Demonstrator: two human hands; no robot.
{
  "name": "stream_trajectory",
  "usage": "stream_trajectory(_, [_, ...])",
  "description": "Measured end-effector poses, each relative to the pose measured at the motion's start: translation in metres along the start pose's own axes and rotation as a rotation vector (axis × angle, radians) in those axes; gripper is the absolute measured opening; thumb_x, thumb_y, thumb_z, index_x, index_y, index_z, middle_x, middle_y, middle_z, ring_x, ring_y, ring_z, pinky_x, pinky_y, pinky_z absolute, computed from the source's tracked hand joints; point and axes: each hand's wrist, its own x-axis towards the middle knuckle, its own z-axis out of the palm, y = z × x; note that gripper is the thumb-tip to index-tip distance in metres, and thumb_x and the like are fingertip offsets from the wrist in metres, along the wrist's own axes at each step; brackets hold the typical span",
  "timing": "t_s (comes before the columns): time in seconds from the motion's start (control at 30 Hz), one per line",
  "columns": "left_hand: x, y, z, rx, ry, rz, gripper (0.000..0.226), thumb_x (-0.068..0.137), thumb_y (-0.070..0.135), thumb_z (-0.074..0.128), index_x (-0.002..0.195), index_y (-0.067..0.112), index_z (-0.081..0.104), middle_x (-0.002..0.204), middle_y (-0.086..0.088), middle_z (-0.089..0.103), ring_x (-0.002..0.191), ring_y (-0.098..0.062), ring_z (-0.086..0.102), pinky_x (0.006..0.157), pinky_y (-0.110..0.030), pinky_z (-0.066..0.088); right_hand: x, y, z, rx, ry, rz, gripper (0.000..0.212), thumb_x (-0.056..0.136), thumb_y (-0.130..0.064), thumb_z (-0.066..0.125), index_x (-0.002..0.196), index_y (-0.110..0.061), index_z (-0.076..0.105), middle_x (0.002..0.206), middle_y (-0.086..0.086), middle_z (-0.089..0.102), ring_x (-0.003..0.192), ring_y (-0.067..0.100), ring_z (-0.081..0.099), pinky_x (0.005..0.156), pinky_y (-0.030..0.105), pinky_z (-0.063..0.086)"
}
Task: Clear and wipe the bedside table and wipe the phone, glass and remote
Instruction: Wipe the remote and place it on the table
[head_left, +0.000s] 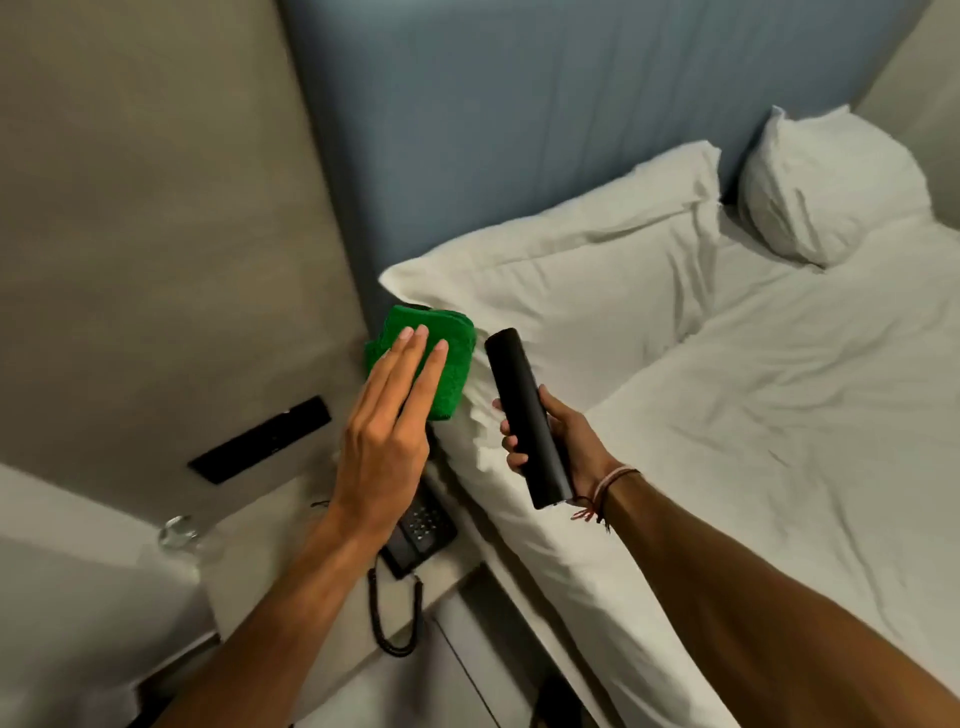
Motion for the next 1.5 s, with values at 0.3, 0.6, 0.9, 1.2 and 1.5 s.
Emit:
stream_trajectory(0.3, [-0.066,-0.099,-0.056,0.239,0.006,-0.260,0.056,0.091,-0.009,0.029,0.143,-0.003,0.048,0.148,-0.025,0.049,0.139,-0.037,0.046,0.107,-0.052,0.048,0.088,0.127,0.111,0.003,-0.178,0.295,0.054,0.093,-0.046,0.054,0.120,0.000,0.060,0.090,0.015,0.058,0.080,0.023,0.057,0.070,0.032,0.051])
stream_trajectory(0.6, [-0.142,-0.140,-0.075,0.296,-0.149,-0.476,0.063,0.080,0.000,0.039,0.142,-0.004,0.048,0.146,-0.025,0.050,0.137,-0.039,0.047,0.107,-0.055,0.047,0.140,0.199,0.151,-0.060,-0.221,0.407,0.042,0.092,-0.042,0.062,0.112,-0.005,0.063,0.095,0.015,0.060,0.080,0.025,0.060,0.080,0.037,0.047])
stream_trajectory(0.9, [-0.151,-0.164,-0.071,0.275,-0.220,-0.609,0.077,0.071,-0.010,0.054,0.146,-0.001,0.043,0.152,-0.022,0.044,0.143,-0.037,0.040,0.111,-0.053,0.044,0.158,0.222,0.146,-0.110,-0.256,0.491,0.052,0.087,-0.040,0.066,0.123,-0.004,0.055,0.101,0.014,0.060,0.088,0.026,0.059,0.082,0.038,0.048])
stream_trajectory(1.2, [-0.163,-0.144,-0.051,0.268,-0.201,-0.557,0.073,0.076,-0.015,0.060,0.146,0.000,0.044,0.152,-0.021,0.044,0.143,-0.033,0.038,0.114,-0.050,0.040,0.173,0.213,0.154,-0.115,-0.172,0.429,0.059,0.096,-0.041,0.052,0.143,-0.005,0.050,0.127,0.017,0.058,0.107,0.029,0.060,0.109,0.041,0.040])
stream_trajectory(1.5, [-0.186,-0.117,-0.048,0.256,-0.261,-0.450,0.066,0.077,-0.010,0.054,0.141,0.001,0.052,0.149,-0.018,0.049,0.141,-0.032,0.044,0.107,-0.048,0.049,0.191,0.191,0.157,-0.123,-0.115,0.403,0.054,0.095,-0.044,0.051,0.132,-0.006,0.053,0.110,0.016,0.059,0.097,0.027,0.058,0.112,0.039,0.035])
